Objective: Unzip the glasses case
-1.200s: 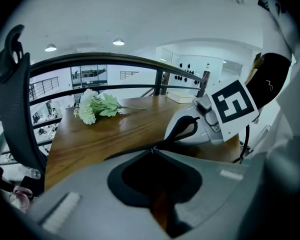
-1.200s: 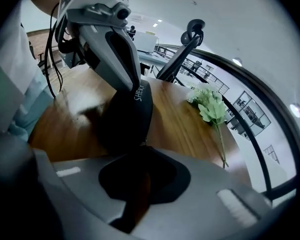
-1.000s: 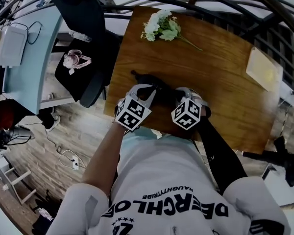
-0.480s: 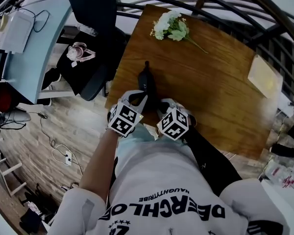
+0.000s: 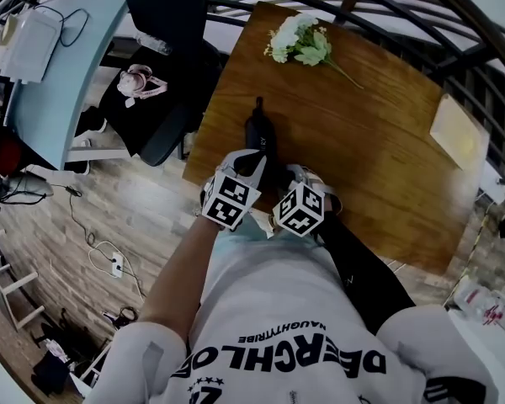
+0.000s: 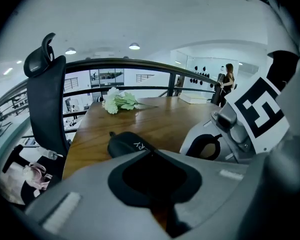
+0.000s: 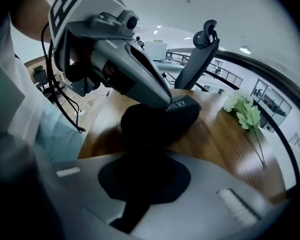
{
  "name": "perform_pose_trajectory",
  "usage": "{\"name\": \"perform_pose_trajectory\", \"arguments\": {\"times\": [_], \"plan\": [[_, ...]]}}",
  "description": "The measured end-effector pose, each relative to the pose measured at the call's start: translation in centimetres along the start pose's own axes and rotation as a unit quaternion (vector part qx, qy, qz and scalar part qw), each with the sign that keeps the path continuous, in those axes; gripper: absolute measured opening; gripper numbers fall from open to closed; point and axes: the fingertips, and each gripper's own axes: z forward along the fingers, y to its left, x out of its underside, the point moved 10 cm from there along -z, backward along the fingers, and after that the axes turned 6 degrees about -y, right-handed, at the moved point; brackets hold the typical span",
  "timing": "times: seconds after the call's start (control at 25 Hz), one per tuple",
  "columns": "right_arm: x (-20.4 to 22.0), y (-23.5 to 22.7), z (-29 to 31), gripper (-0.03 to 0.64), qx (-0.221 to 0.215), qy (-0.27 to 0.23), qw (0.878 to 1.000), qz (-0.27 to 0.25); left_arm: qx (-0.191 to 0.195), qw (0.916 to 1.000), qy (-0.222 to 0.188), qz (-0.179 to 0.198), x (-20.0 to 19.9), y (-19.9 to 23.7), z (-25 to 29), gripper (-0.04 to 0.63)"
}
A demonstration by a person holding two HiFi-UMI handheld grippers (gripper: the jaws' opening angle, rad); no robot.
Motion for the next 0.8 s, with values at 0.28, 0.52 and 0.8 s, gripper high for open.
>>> {"name": "perform_pose_trajectory", "arguments": {"times": [0.28, 0.52, 0.8], "plan": [[0.0, -0.1, -0.1, 0.029, 0.029, 0.009, 0.999, -0.019, 0.005, 1.0000, 0.002, 0.004, -0.1, 0.1, 0.2, 0.018], [-0.2, -0.6, -0.3, 0.029, 0.050, 0.013, 0.998, -0.043, 0.007, 1.0000, 0.004, 0.000, 0.0, 0.1, -0.1, 0.018], [-0.5, -2.0, 0.0, 0.029, 0.064, 0.017, 0.996, -0.054, 0.008, 0.9999, 0.002, -0.007, -0.2, 0.0, -0.2, 0.020]]}}
